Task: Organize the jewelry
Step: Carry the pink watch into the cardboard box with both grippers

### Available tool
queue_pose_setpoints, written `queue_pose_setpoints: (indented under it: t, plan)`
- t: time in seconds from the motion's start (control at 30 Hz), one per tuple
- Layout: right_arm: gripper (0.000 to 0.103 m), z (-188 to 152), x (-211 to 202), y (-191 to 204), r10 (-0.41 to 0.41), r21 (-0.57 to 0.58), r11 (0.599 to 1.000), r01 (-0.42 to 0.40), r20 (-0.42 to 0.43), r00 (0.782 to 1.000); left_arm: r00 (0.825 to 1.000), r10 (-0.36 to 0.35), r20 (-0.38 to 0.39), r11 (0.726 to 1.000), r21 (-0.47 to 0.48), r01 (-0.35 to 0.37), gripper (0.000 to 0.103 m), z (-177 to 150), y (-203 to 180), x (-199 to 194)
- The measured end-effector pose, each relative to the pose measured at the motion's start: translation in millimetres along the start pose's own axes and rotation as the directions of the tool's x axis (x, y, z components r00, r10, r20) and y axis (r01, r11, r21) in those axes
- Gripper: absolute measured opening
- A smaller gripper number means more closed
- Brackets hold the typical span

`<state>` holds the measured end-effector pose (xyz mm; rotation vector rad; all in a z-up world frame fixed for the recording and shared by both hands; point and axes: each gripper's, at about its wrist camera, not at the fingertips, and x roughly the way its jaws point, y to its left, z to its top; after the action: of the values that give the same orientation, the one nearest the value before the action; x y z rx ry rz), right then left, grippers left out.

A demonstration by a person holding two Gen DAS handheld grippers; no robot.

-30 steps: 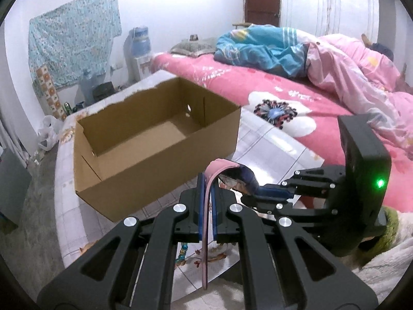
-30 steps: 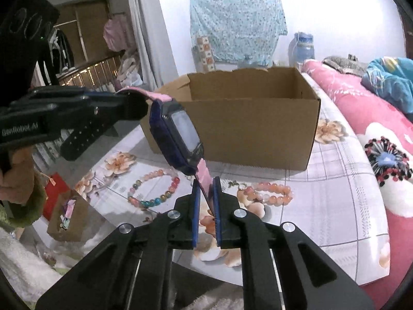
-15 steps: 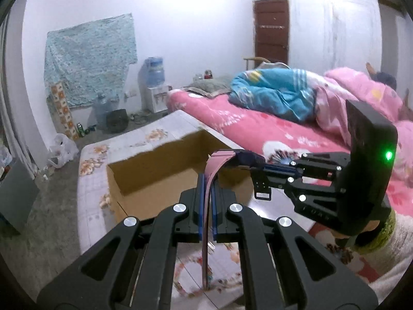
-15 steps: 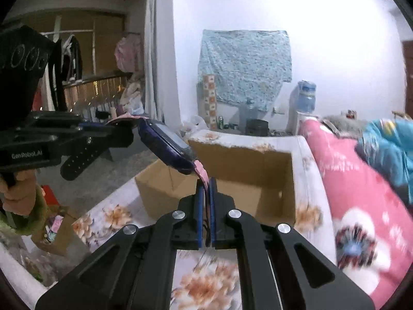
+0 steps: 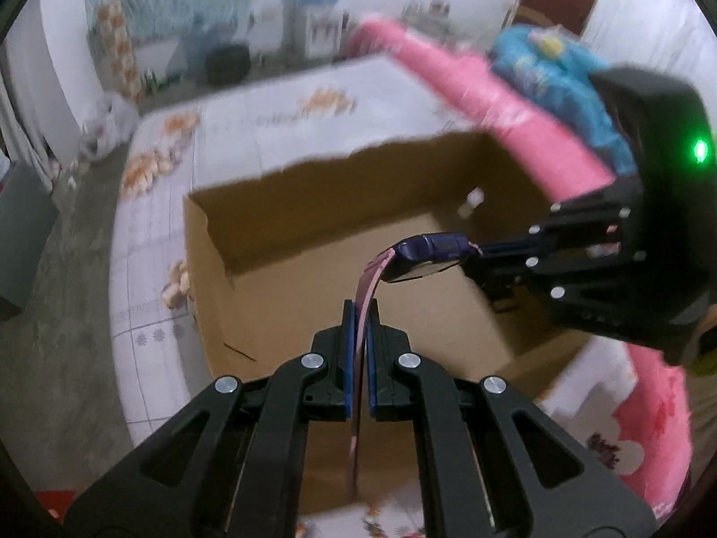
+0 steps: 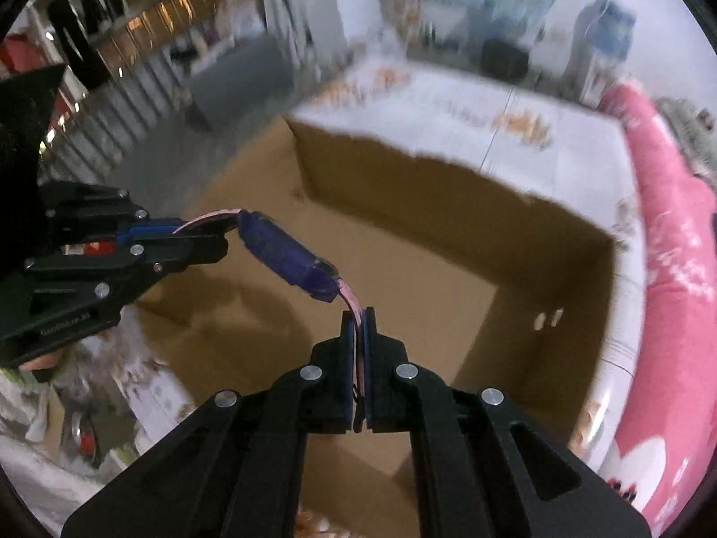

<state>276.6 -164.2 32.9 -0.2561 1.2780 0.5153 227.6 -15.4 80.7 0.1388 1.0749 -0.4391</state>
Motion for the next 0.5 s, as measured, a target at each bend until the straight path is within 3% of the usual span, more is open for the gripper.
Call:
queue_pose_setpoints:
  t: [0.13, 0.23, 0.37, 0.4, 0.5]
  plan:
    - [0.004, 20, 54, -16, 0.031, 0.008, 1.000, -0.030, -0.165, 0.986, 0.992, 0.068, -0.103, 0.997, 0.040, -0.064, 0.004, 15, 8, 41]
    - [0.006, 28, 80, -23, 0.023, 0.009, 1.000, -0.022, -0.226, 0.974, 0.986, 0.078, -0.146, 0.997, 0.037, -0.074, 0.004, 23, 15, 59]
    - [0.009, 33, 88, -31, -0.001, 0.023, 1.000, 0.006, -0.209, 0.978, 0.986, 0.099, -0.131, 0.995, 0.042, -0.094, 0.006, 33, 14, 65]
    - [0.015, 34, 86, -33, -0.011, 0.023, 1.000, 0.016, -0.201, 0.980, 0.989, 0.101, -0.112, 0.995, 0.038, -0.097, 0.006, 34, 14, 62]
    - [0.021, 34, 73, -31, -0.038, 0.029, 0.999, 0.042, -0.129, 0.991, 0.995, 0.094, -0.023, 0.995, 0.029, -0.093, 0.018, 32, 14, 45]
